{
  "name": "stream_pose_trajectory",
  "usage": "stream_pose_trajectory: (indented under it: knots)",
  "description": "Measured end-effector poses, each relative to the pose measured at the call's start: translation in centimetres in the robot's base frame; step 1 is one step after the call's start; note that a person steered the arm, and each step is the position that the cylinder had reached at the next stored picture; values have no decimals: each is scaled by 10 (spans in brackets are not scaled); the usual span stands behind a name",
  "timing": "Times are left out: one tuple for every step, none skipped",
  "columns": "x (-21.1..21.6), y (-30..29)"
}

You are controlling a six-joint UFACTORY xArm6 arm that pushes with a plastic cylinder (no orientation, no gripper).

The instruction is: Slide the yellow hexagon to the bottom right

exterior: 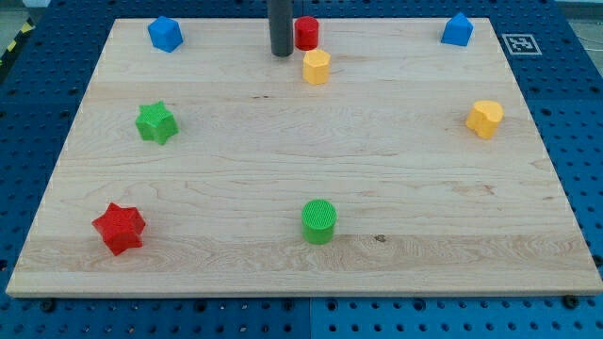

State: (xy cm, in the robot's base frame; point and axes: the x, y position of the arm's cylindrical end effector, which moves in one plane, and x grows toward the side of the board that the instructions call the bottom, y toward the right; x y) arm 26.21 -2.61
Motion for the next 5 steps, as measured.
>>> stream_pose_trajectory:
  knots:
    - [0,2]
    - [4,5]
    - [9,10]
    - [16,13]
    - [21,26]
